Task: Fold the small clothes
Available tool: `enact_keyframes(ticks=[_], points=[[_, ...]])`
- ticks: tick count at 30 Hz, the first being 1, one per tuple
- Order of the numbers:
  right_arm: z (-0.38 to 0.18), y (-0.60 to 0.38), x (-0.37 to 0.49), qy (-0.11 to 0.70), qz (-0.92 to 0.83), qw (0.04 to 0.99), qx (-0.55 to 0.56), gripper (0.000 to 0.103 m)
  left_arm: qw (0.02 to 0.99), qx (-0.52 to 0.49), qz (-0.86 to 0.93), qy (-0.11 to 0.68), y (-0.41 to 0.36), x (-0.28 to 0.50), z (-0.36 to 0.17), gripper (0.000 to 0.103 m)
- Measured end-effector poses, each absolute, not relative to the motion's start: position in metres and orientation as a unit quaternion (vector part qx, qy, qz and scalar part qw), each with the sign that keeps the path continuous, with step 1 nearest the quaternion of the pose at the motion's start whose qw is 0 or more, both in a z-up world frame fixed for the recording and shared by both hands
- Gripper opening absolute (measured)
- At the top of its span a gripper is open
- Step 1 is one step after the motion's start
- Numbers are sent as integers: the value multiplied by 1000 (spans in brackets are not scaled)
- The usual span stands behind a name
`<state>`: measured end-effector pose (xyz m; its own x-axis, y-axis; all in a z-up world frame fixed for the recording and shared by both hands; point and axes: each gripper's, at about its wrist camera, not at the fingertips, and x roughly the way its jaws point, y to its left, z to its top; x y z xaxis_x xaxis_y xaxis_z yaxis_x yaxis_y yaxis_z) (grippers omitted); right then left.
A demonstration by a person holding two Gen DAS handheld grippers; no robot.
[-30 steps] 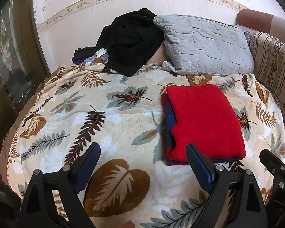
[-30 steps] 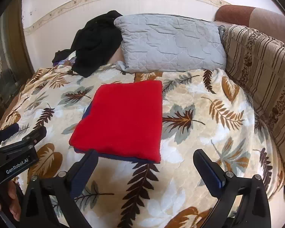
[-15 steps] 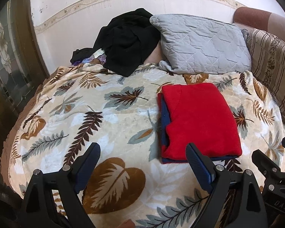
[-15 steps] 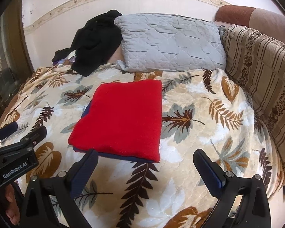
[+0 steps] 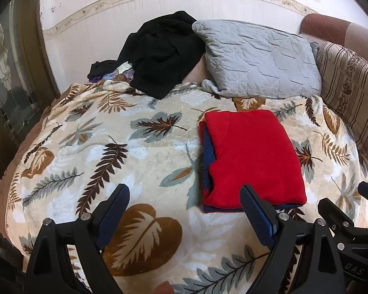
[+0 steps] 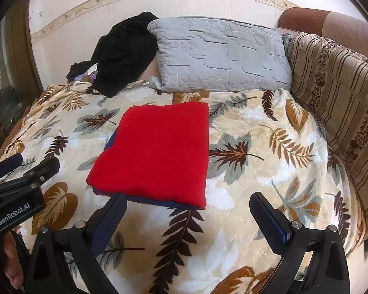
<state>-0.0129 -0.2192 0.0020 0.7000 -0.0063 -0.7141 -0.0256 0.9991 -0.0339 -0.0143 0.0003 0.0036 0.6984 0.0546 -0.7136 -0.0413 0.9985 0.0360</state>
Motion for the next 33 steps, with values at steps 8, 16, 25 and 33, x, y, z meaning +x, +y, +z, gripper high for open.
enact_keyframes(ticks=[8, 16, 25, 33], points=[[2, -217, -11, 388, 4, 922, -21, 102, 921, -1, 9, 388, -1, -13, 3, 91], [1, -221, -5, 386, 7, 922, -18, 102, 919, -8, -1, 395, -2, -11, -1, 91], [-46, -297, 61, 437, 128, 863, 219, 102, 881, -86, -55, 463, 27, 29, -53, 91], [-92, -310, 127, 479, 159, 818, 276, 101, 861, -134, -87, 482, 17, 73, -77, 91]])
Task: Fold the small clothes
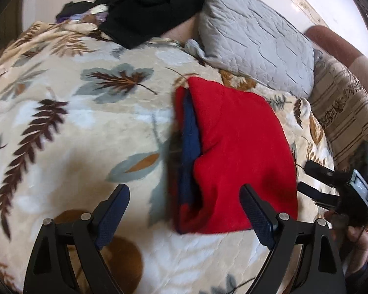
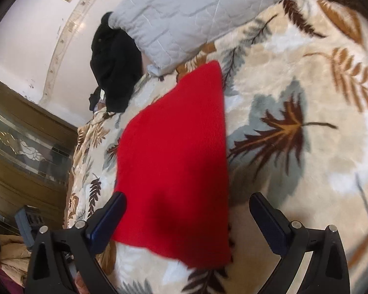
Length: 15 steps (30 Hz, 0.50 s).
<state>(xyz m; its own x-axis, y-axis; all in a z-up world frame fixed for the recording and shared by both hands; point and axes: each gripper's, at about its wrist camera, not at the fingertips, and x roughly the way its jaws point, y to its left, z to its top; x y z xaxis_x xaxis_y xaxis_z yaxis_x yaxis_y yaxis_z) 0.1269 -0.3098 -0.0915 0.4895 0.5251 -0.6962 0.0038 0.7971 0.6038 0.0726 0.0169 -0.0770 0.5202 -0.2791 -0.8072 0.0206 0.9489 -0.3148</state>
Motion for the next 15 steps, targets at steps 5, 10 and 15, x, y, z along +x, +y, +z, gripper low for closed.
enact_keyframes(ticks=[5, 10, 15], points=[[-118, -292, 143, 508, 167, 803, 263, 72, 828, -141, -81, 537, 8, 89, -117, 88], [-84, -268, 142, 514, 161, 827, 164, 40, 834, -135, -107, 524, -3, 83, -102, 21], [-77, -275, 132, 503, 154, 835, 160, 51, 834, -141, -126, 519, -5, 72, -95, 30]])
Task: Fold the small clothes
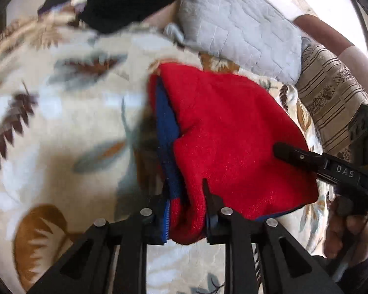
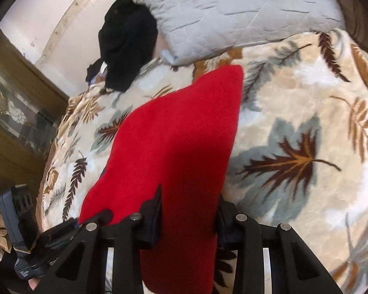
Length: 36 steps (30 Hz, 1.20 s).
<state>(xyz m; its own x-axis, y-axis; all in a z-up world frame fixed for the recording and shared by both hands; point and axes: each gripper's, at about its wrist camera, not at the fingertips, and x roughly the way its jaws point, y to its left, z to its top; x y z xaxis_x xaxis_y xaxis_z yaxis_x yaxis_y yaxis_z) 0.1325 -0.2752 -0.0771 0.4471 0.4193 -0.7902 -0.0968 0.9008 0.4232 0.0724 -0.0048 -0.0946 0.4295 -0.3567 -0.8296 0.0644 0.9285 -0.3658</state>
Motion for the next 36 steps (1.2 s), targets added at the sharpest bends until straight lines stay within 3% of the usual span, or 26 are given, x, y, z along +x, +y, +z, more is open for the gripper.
enact_keyframes(ticks=[1, 2, 8, 12, 13, 14, 15, 17, 19, 20, 23, 30, 33, 36], points=[[-94, -277, 136, 525, 157, 820, 167, 60, 824, -125, -114, 540, -6, 76, -108, 35], [-107, -281, 136, 540, 158, 808, 175, 69, 825, -128, -115, 538, -3, 75, -112, 49], [-95, -319, 146, 472, 177, 824, 259, 69, 869, -125, -112, 465, 8, 89, -73, 69], [-116, -315, 190, 505, 182, 798, 275, 67, 863, -96, -107, 484, -9, 134, -91, 68], [-122, -306, 197, 521, 199, 785, 269, 58, 842, -96, -108, 520, -11, 150, -110, 58], [-116, -296, 198, 521, 199, 792, 249, 47, 825, -144, -130, 531, -5, 155, -121, 35], [-104, -286, 190, 513, 190, 808, 216, 44, 824, -158, -124, 530, -1, 157, -117, 30], [-84, -276, 179, 487, 185, 835, 180, 43, 847, -129, -111, 504, -6, 147, -101, 27], [-105, -277, 190, 523, 137, 823, 173, 52, 850, -103, -106, 505, -16, 146, -111, 39], [-105, -280, 187, 518, 125, 827, 181, 64, 853, -111, -100, 501, -14, 145, -110, 48], [-78, -279, 155, 482, 121, 855, 150, 71, 867, -101, -83, 480, -5, 122, -85, 56], [-44, -244, 64, 417, 155, 883, 150, 72, 896, -34, -44, 440, 0, 66, -53, 61], [-70, -221, 75, 457, 167, 863, 135, 72, 902, -27, -27, 431, 2, 47, -41, 70], [-78, -220, 73, 474, 144, 861, 118, 69, 906, -20, -22, 422, 4, 32, -29, 72]])
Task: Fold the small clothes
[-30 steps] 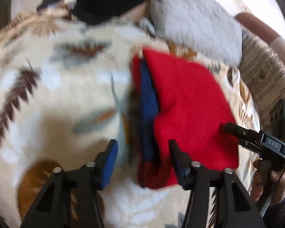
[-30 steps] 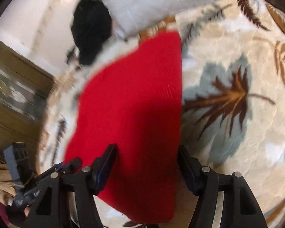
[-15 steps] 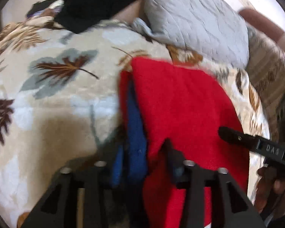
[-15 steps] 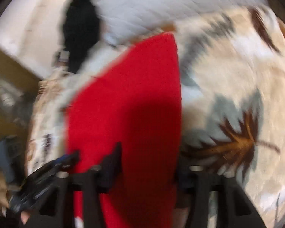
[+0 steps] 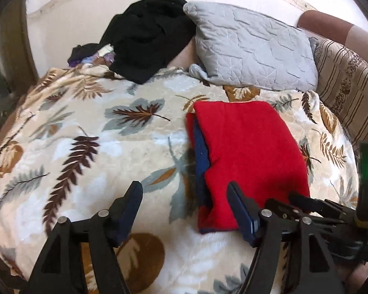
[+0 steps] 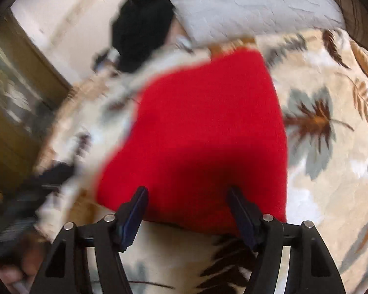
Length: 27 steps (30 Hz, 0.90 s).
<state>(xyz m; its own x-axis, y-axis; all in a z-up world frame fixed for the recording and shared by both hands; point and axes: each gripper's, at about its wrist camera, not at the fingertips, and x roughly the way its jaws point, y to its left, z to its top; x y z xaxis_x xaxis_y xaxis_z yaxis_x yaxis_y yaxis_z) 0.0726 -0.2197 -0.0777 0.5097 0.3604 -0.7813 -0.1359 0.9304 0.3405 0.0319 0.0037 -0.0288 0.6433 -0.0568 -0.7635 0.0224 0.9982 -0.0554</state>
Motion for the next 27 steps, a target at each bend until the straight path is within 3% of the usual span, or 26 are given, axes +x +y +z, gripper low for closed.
enact_keyframes(ticks=[2, 6, 16, 20, 27], points=[[-56, -222, 57, 443, 143, 878, 117, 71, 910, -18, -20, 414, 6, 22, -21, 73], [-26, -220, 22, 402, 120, 904, 75, 75, 918, -27, -12, 396, 7, 5, -5, 85], [-13, -214, -24, 384, 73, 921, 7, 77, 917, -16, -13, 398, -3, -12, 3, 86], [-8, -215, -24, 378, 68, 923, 1, 77, 918, -15, -14, 397, -6, -15, 5, 93], [-5, -218, -25, 376, 54, 925, -8, 78, 919, -16, -22, 393, -12, -16, 10, 94]])
